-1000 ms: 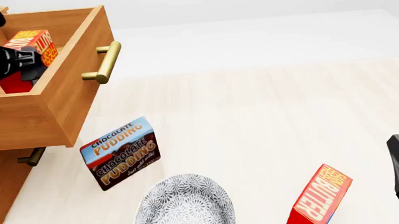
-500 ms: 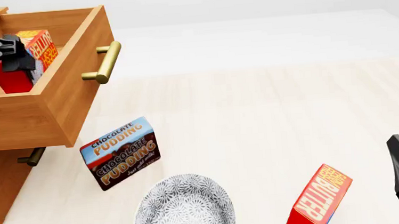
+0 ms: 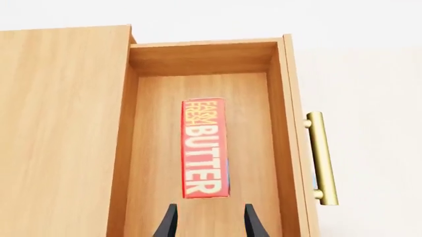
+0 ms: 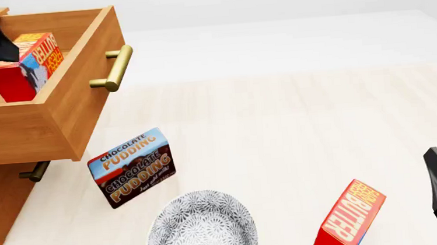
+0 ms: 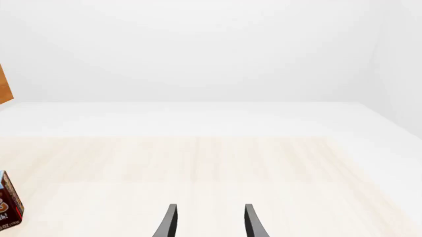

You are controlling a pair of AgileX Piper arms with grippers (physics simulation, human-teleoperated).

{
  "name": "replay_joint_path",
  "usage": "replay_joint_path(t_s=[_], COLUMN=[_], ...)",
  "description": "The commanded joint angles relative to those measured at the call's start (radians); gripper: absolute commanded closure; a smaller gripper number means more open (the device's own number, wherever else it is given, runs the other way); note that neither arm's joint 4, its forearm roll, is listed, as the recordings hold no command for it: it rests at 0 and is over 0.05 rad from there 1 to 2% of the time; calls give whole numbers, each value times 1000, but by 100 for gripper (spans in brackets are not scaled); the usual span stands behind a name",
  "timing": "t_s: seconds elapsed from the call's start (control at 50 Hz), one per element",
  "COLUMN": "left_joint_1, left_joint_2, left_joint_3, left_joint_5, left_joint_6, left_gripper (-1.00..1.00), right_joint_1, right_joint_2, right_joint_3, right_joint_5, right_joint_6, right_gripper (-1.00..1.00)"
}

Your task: Put the butter at the front in the top drawer of the cabinet and close it.

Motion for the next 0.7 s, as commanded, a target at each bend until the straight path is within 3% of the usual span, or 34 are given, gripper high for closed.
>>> replay_joint_path(t_s=[0.02, 0.14, 0.4, 0.7], left_joint_1=[-13, -42, -135, -270], left_joint_2=[-51, -73, -78, -19], left_joint_3=[-57, -95, -146, -179], left_joint_5=[76, 123, 156, 99], left_joint_6=[32, 66, 58, 38], left_gripper=[-100, -100, -100, -100], right_joint_1=[0, 0, 0, 0], right_joint_2=[-2, -2, -2, -2], right_joint_3=[1, 1, 1, 1], right_joint_5=[2, 2, 2, 2], right_joint_6=[0, 0, 0, 0], right_gripper=[-100, -100, -100, -100])
